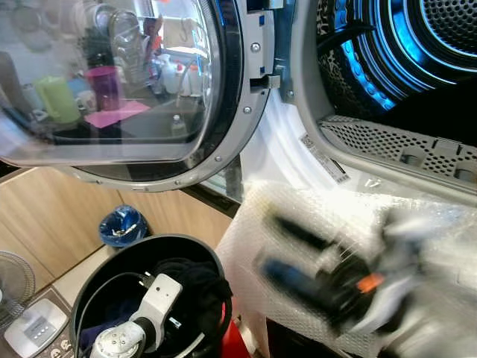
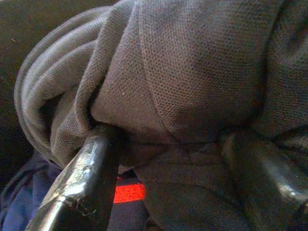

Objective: Clothes washing

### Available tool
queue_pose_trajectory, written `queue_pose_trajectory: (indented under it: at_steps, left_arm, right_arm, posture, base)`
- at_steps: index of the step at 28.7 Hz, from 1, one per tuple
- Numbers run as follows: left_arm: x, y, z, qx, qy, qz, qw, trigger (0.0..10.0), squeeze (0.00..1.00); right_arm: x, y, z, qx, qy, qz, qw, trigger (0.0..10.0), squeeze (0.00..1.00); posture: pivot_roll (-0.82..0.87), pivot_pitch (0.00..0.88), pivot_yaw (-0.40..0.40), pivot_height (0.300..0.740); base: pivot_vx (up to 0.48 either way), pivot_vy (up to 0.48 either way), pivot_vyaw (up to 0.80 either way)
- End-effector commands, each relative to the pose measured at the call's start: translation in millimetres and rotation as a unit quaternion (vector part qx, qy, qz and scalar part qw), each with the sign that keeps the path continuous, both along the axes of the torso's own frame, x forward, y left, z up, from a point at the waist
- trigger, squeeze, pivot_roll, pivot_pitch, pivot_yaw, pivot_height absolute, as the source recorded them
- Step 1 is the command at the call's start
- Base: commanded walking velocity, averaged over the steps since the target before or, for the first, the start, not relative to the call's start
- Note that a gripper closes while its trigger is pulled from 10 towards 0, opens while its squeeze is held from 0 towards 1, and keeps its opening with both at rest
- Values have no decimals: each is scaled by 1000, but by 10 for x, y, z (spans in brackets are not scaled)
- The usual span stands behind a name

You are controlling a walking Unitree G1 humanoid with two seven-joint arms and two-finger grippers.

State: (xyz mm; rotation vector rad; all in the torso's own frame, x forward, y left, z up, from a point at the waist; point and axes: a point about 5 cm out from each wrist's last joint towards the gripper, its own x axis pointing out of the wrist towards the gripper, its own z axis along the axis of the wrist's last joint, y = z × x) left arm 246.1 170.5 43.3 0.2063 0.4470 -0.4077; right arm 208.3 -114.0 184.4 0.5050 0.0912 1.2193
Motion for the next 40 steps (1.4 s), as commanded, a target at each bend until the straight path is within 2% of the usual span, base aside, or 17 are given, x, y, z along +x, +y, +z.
queue_pose_trajectory:
  at_steps: [1, 6, 10, 11, 13, 14, 15, 16, 18, 24, 27, 28, 29, 33, 34, 35, 40]
  left_arm:
    - [10, 4, 61, -15, -21, 8, 1000, 10000, 0]
    - [6, 11, 98, -20, -34, 12, 999, 10000, 0]
    - [-2, 32, 141, -24, -50, 22, 998, 10000, 0]
    - [-5, 50, 186, -29, -65, 33, 997, 10000, 0]
    - [-8, 56, 216, -33, -74, 39, 996, 10000, 0]
    - [-8, 56, 216, -33, -74, 39, 996, 10000, 0]
    - [-28, 36, 239, -34, -77, 36, 996, 10000, 0]
    - [-28, 36, 239, -34, -77, 36, 996, 10000, 0]
    - [-63, 6, 268, -45, -78, 35, 995, 10000, 0]
    - [-124, 13, 299, -53, -78, 37, 995, 10000, 0]
    - [-134, 89, 380, -52, -92, 50, 993, 10000, 0]
    - [-95, 116, 475, -50, -115, 59, 990, 10000, 0]
    - [-78, 119, 525, -51, -124, 60, 989, 10000, 0]
    - [-59, 114, 669, -58, -139, 51, 987, 10000, 0]
    - [-45, 102, 712, -86, -134, 41, 986, 10000, 1000]
    - [-23, 95, 730, -93, -132, 28, 987, 10000, 1000]
    - [42, 121, 715, -121, -107, 33, 986, 10000, 1000]
  right_arm:
    - [139, -92, -369, -22, 54, -63, 996, 10000, 0]
    - [191, -299, -869, -29, 129, -129, 983, 10000, 0]
    - [43, -450, -1351, -99, 189, -139, 967, 10000, 0]
    - [-68, -544, -1740, -201, 226, -157, 940, 10000, 0]
    - [-139, -637, -2032, -293, 253, -185, 903, 10000, 0]
    - [-139, -637, -2032, -293, 253, -185, 903, 10000, 0]
    - [-187, -754, -2280, -354, 298, -242, 853, 10000, 0]
    - [-187, -754, -2280, -354, 298, -242, 853, 10000, 0]
    - [-311, -818, -2508, -397, 356, -286, 796, 10000, 0]
    - [-475, -662, -2682, -413, 400, -280, 769, 10000, 0]
    - [-695, -540, -2844, -493, 416, -247, 723, 10000, 0]
    - [-761, -577, -2881, -533, 418, -255, 690, 10000, 0]
    - [-770, -589, -2887, -538, 424, -266, 678, 10000, 0]
    - [-722, -567, -2883, -522, 434, -302, 670, 10000, 0]
    - [-659, -554, -2875, -560, 397, -297, 664, 10000, 0]
    - [-614, -584, -2863, -608, 352, -287, 651, 10000, 0]
    - [-603, -624, -2859, -616, 349, -301, 639, 10000, 0]
  posture:
    - [-36, 0, 96, 740]
    - [-28, 0, 96, 740]
    - [-24, 14, 98, 740]
    - [-22, 16, 98, 740]
    - [-21, 14, 97, 740]
    - [-21, 14, 97, 740]
    - [-9, 6, 96, 740]
    - [-9, 6, 96, 740]
    - [0, 0, 95, 740]
    - [23, 0, 94, 740]
    - [40, 0, 99, 740]
    - [53, 0, 98, 740]
    - [53, 0, 98, 740]
    - [63, 0, 105, 740]
    - [56, 1, 107, 740]
    - [56, 1, 107, 740]
    - [46, 13, 111, 740]
  base:
    - [0, 0, 0]
    - [0, 0, 0]
    - [0, 0, 0]
    - [0, 0, 0]
    - [0, 0, 0]
    - [0, 0, 0]
    - [0, 0, 0]
    - [0, 0, 0]
    - [0, 0, 0]
    - [0, 0, 0]
    - [0, 0, 0]
    - [0, 0, 0]
    - [0, 0, 0]
    - [0, 0, 0]
    - [0, 0, 0]
    - [0, 0, 0]
    - [0, 0, 0]
